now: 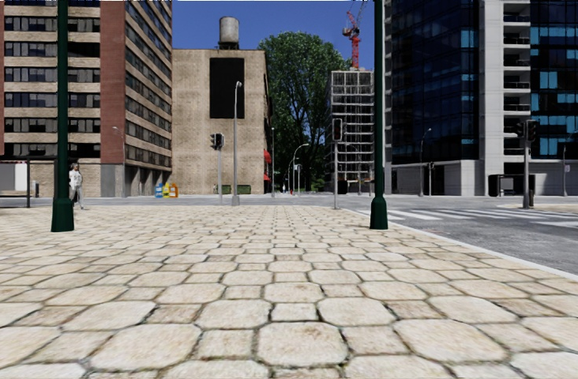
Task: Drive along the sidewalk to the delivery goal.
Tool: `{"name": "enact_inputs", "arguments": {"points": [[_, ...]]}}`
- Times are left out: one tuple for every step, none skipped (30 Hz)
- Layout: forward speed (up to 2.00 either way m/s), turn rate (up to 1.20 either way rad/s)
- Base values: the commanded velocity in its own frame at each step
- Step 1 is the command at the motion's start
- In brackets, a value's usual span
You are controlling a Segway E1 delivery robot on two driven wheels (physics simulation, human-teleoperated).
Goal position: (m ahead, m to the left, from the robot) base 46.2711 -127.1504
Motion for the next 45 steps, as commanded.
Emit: {"name": "enact_inputs", "arguments": {"points": [[2.00,0.00],[2.00,0.00],[2.00,0.00],[2.00,0.00],[2.00,0.00],[2.00,0.00],[2.00,0.00],[2.00,0.00],[2.00,0.00],[2.00,0.00],[2.00,0.00],[2.00,0.00],[2.00,0.00],[2.00,0.00],[2.00,0.00],[2.00,0.00],[2.00,0.00],[2.00,0.00],[2.00,0.00],[2.00,0.00],[2.00,0.00],[2.00,0.00],[2.00,0.00],[2.00,0.00],[2.00,0.00],[2.00,0.00],[2.00,0.00],[2.00,0.00],[2.00,0.00],[2.00,0.00],[2.00,0.00],[2.00,0.00],[2.00,0.00],[2.00,0.00],[2.00,0.00],[2.00,0.00],[2.00,0.00],[2.00,0.00],[2.00,0.00],[2.00,0.00],[2.00,0.00],[2.00,0.00],[2.00,0.00],[2.00,0.00],[2.00,0.00]]}}
